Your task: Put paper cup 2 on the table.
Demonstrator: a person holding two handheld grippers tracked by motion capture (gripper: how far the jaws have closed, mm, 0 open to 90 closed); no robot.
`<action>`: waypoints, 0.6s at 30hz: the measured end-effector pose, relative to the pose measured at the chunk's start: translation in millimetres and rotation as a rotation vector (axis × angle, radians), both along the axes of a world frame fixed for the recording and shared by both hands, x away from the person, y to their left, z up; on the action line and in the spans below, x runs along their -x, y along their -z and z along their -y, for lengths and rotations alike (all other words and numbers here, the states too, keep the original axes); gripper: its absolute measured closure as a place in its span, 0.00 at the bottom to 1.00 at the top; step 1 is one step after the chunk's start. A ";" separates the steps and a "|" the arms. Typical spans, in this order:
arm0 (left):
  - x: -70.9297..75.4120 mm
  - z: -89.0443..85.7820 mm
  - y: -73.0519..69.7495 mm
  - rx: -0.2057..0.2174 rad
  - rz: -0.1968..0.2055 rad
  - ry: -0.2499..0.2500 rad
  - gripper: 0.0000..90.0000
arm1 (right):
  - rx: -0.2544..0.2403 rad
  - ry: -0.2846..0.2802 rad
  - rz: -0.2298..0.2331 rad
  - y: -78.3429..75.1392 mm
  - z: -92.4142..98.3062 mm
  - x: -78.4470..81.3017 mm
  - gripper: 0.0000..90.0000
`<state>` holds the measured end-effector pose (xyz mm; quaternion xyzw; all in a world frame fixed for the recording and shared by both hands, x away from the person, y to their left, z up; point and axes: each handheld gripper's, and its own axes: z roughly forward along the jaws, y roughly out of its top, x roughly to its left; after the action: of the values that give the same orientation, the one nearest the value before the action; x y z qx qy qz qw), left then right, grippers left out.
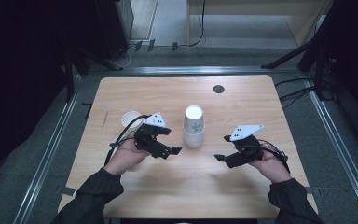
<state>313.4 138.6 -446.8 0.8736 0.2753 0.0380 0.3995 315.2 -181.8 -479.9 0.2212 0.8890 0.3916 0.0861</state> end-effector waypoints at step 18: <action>11.9 18.1 23.2 -0.029 0.036 -0.014 0.16 | 0.011 -0.052 -0.006 5.4 -20.3 11.4 0.24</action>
<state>301.5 120.5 -470.0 0.8765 0.2738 0.0605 0.3913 303.8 -161.5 -485.2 0.1988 0.8969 0.3880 0.0747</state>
